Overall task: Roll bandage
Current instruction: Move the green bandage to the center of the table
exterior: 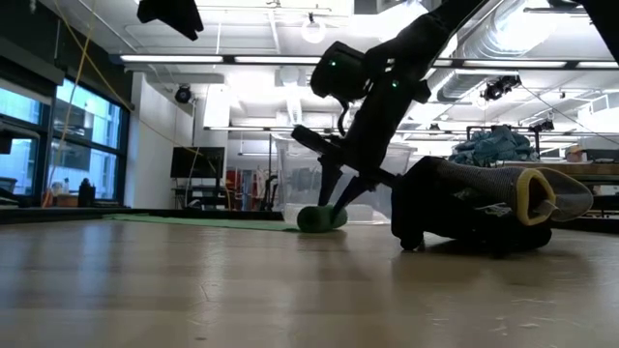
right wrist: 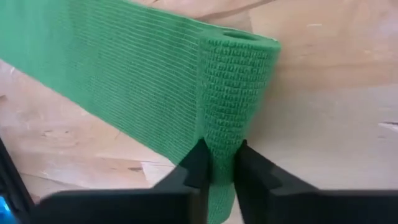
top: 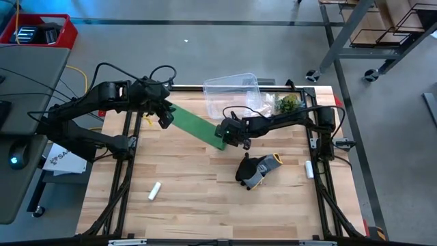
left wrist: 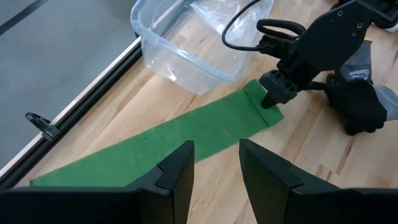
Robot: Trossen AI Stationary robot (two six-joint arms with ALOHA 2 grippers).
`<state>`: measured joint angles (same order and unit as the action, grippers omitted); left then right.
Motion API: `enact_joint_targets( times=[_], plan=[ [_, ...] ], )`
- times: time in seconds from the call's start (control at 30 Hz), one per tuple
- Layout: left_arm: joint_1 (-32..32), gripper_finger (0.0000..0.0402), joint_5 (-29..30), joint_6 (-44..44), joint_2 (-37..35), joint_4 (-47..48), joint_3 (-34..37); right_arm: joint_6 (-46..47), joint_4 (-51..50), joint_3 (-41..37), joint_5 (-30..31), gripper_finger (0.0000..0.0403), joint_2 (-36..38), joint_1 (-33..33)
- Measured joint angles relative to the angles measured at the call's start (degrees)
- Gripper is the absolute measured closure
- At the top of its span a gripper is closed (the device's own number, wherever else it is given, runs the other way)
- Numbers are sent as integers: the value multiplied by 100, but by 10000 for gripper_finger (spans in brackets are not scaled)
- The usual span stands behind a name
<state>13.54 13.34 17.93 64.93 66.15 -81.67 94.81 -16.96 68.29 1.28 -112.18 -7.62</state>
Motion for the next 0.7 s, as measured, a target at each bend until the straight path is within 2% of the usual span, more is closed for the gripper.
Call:
enact_joint_targets(
  times=[0.1,0.3,0.7],
  plan=[
    [-2,277,-22,68,0,0,0,-167,49,0,4,392,13,69],
    [-2,277,42,140,0,-1,0,-329,12,0,-102,396,20,213],
    [0,277,-62,242,0,0,0,-1334,-233,122,-1278,398,27,669]
  ],
)
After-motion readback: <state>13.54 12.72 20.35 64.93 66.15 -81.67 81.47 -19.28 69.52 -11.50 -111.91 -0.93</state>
